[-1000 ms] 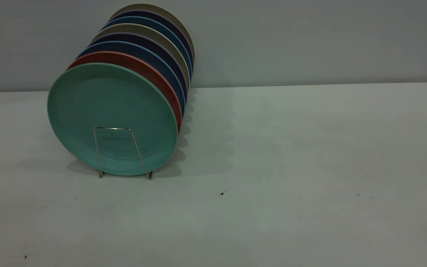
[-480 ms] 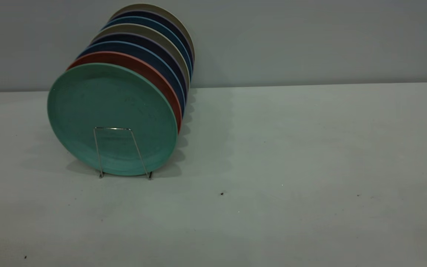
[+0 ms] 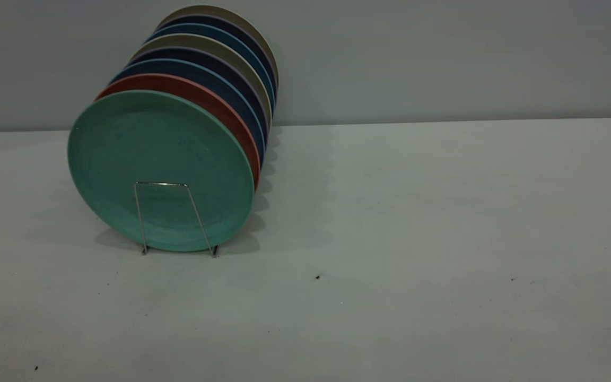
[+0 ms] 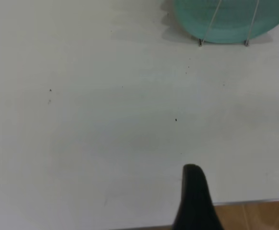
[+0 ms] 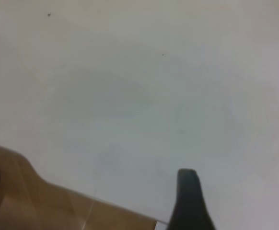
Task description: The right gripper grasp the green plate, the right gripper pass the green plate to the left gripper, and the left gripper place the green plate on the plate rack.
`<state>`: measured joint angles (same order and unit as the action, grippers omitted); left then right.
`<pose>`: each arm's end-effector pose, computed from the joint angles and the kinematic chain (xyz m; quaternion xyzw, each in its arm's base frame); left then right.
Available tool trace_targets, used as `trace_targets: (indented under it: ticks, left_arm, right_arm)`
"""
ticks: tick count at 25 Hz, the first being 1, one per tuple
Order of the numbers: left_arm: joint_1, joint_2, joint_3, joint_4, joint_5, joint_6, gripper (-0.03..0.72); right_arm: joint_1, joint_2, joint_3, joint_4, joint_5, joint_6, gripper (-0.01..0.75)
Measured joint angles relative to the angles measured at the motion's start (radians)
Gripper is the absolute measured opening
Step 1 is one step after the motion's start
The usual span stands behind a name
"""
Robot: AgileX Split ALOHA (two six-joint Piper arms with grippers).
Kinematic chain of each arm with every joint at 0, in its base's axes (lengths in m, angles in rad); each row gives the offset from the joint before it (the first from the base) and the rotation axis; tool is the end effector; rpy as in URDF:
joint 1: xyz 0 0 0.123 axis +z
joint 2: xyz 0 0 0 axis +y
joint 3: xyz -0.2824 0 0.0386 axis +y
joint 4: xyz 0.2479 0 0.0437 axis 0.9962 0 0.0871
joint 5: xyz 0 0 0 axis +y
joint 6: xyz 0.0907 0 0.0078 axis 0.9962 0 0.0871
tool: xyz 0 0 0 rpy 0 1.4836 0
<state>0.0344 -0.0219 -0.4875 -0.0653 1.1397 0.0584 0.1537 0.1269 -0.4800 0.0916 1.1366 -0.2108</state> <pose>-0.0101 -0.0058 0.2674 0.0131 0.8703 -0.0097 0.4922 0.0106 0.0093 0.2656 -0.1642 0.8900 0.0337 0.4241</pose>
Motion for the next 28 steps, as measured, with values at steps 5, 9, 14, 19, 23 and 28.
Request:
trace_targets:
  ticks: [5, 9, 14, 19, 23, 28]
  left_arm:
    - [-0.038, 0.000, 0.000, 0.000, -0.001, 0.025, 0.540]
    - [-0.051, 0.000, 0.000, 0.000, -0.002, 0.030, 0.540]
    - [-0.051, 0.000, 0.000, 0.000, -0.002, 0.030, 0.540]
    - [-0.051, 0.000, 0.000, 0.000, -0.002, 0.030, 0.540]
    - [-0.051, 0.000, 0.000, 0.000, -0.002, 0.030, 0.540]
    - [-0.051, 0.000, 0.000, 0.000, -0.002, 0.030, 0.540]
  right_arm:
    - [0.000, 0.000, 0.001, 0.000, 0.000, 0.000, 0.554]
    - [0.000, 0.000, 0.001, 0.000, 0.000, 0.000, 0.554]
    - [0.000, 0.000, 0.001, 0.000, 0.000, -0.001, 0.554]
    - [0.000, 0.000, 0.001, 0.000, 0.000, -0.001, 0.554]
    - [-0.039, -0.037, 0.001, 0.001, 0.000, -0.001, 0.554]
    - [-0.100, -0.142, 0.001, 0.003, 0.003, -0.001, 0.554]
